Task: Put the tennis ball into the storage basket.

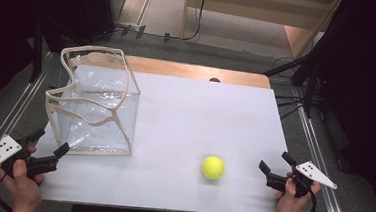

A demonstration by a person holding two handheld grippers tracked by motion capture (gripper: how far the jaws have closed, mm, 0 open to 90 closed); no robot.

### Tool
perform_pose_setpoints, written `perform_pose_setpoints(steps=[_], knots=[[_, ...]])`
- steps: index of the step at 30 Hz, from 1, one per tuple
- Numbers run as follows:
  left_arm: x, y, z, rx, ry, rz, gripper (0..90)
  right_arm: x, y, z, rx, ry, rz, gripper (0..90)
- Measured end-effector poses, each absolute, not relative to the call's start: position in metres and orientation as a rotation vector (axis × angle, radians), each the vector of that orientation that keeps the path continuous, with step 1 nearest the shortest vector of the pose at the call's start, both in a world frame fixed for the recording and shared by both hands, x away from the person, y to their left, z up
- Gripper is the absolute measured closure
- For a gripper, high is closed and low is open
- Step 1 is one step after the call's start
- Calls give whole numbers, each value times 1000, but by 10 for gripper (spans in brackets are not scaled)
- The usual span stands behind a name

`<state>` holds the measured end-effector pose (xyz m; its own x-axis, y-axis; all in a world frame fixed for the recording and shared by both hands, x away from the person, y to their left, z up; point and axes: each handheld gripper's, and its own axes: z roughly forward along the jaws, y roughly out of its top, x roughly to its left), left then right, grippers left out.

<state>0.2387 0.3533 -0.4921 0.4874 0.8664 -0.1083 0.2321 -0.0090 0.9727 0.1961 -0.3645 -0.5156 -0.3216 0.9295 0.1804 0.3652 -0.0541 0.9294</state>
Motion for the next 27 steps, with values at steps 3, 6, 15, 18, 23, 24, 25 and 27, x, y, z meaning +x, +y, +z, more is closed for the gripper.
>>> perform_pose_setpoints(steps=[3, 6, 15, 18, 23, 24, 25, 27], knots=[[239, 354, -492, 1531, 992, 658, 0, 197, -364, -516, 1370, 1702, 1360, 0], [239, 353, -492, 1531, 995, 659, 0, 197, -363, -515, 1369, 1730, 1362, 0], [240, 351, -493, 1548, 989, 657, 0, 200, -360, -510, 1321, 1792, 1309, 0], [240, 350, -493, 1557, 990, 663, 0, 199, -357, -504, 1295, 1823, 1298, 0], [239, 348, -493, 1565, 985, 663, 0, 198, -353, -494, 1278, 1851, 1311, 0], [239, 348, -493, 1570, 985, 664, 0, 199, -351, -492, 1275, 1859, 1312, 0], [239, 348, -493, 1576, 982, 665, 0, 199, -350, -490, 1269, 1873, 1303, 0], [240, 348, -493, 1582, 980, 665, 0, 200, -347, -486, 1260, 1882, 1292, 0]])
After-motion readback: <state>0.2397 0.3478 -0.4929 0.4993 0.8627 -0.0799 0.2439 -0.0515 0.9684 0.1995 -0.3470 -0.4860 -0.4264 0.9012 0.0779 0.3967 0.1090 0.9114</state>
